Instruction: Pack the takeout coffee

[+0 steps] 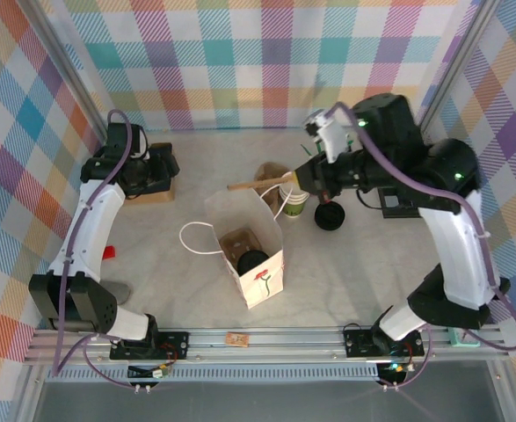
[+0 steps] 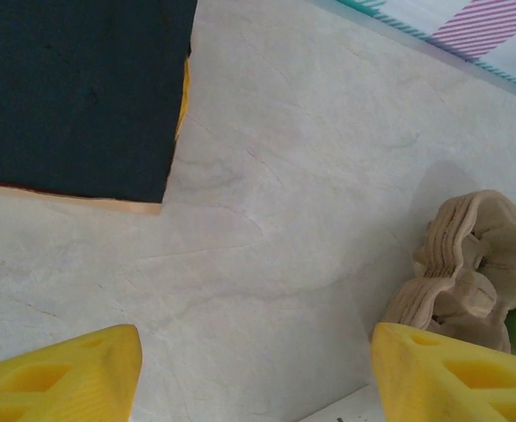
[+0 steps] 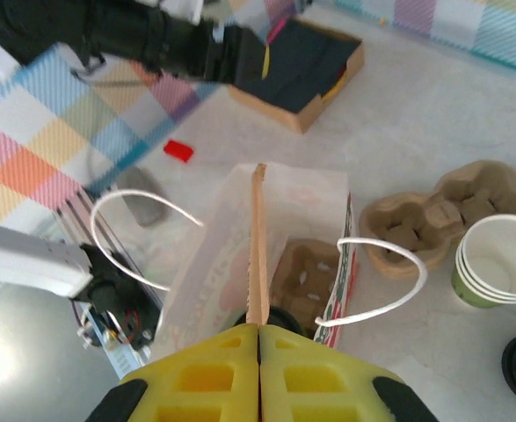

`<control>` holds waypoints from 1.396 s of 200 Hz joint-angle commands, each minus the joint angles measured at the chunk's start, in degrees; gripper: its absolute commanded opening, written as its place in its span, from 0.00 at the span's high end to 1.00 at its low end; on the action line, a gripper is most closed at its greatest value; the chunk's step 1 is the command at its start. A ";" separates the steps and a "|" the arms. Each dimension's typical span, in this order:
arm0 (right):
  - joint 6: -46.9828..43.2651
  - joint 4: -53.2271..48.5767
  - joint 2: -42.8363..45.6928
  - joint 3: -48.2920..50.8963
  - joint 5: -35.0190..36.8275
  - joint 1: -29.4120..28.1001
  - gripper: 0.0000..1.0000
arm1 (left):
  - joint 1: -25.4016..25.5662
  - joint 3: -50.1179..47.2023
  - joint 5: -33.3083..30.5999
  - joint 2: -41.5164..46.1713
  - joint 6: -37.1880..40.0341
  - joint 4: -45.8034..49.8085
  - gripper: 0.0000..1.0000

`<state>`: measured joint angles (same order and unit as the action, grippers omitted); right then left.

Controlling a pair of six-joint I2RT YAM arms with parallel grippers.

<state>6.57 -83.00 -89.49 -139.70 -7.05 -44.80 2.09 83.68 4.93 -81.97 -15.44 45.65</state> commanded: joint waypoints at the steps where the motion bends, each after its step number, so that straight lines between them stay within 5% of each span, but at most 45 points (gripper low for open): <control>1: -1.89 -4.46 -2.94 -0.92 7.33 -3.32 0.92 | -1.68 0.37 0.52 -0.44 -0.55 -1.97 0.31; 96: -2.14 -0.80 -14.58 -0.36 12.81 -10.83 0.80 | -2.18 4.12 0.43 -4.77 -0.03 -1.34 0.32; 103: -2.41 -0.24 -15.44 -1.10 12.00 -11.26 0.67 | -2.18 4.28 0.34 -4.86 -0.02 -1.39 0.32; 113: -2.86 1.29 -15.96 -1.45 11.04 -11.85 0.33 | -2.15 4.61 0.37 -5.26 0.15 -1.36 0.32; 134: -2.61 2.32 -15.87 -3.49 15.33 -12.42 0.19 | -2.17 6.15 0.73 -7.10 0.83 -0.58 0.32; 212: -2.26 16.32 3.44 10.44 34.03 -10.35 0.04 | -2.18 13.67 -1.99 -18.72 4.31 2.64 0.33; 250: 3.11 15.72 9.91 21.00 29.54 2.19 0.05 | -2.18 18.60 -4.33 -26.47 5.57 4.49 0.35; 279: 4.13 17.59 12.30 28.53 25.74 4.95 0.07 | -2.18 22.63 -8.36 -31.78 7.06 5.60 0.39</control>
<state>8.21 -67.88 -77.01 -116.05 22.04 -40.93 0.58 102.32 0.86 -110.61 -10.74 48.42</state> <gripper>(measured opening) 0.937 0.617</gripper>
